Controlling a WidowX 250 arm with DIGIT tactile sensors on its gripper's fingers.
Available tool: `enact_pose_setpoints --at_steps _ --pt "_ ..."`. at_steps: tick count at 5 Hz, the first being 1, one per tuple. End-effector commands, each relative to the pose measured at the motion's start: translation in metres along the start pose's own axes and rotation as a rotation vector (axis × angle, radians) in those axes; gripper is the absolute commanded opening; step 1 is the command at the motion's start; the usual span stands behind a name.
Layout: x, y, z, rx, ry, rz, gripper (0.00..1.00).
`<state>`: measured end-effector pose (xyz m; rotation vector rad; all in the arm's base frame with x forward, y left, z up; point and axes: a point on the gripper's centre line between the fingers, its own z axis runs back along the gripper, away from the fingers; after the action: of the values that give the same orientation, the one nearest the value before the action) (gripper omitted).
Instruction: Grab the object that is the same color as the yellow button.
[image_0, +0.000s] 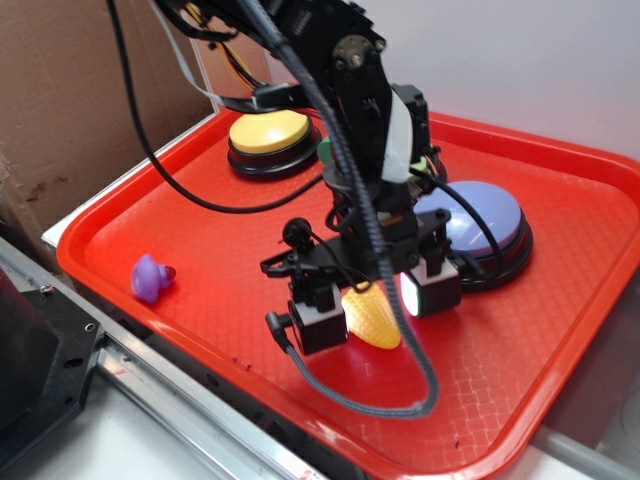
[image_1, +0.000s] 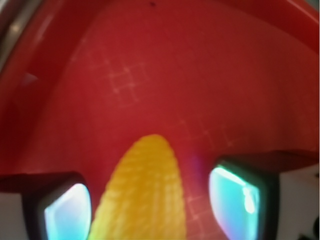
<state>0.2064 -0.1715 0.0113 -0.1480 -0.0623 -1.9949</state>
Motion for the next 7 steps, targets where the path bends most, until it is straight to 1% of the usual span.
enact_pose_setpoints --at_steps 1,2,3,4,5,6,7 --pt "0.002 -0.01 0.016 0.071 -0.006 -0.025 0.0" --pt "-0.001 -0.012 0.022 0.078 -0.002 -0.003 0.0" --pt "-0.001 -0.015 0.037 0.089 0.019 0.035 0.0" --pt "0.0 -0.023 0.069 0.053 0.045 0.289 0.0" --pt "-0.013 -0.031 0.101 0.032 0.097 0.543 0.0" --pt "-0.022 -0.037 0.13 0.055 0.111 0.793 0.0" --pt "-0.03 -0.041 0.162 0.063 0.106 1.043 0.0"
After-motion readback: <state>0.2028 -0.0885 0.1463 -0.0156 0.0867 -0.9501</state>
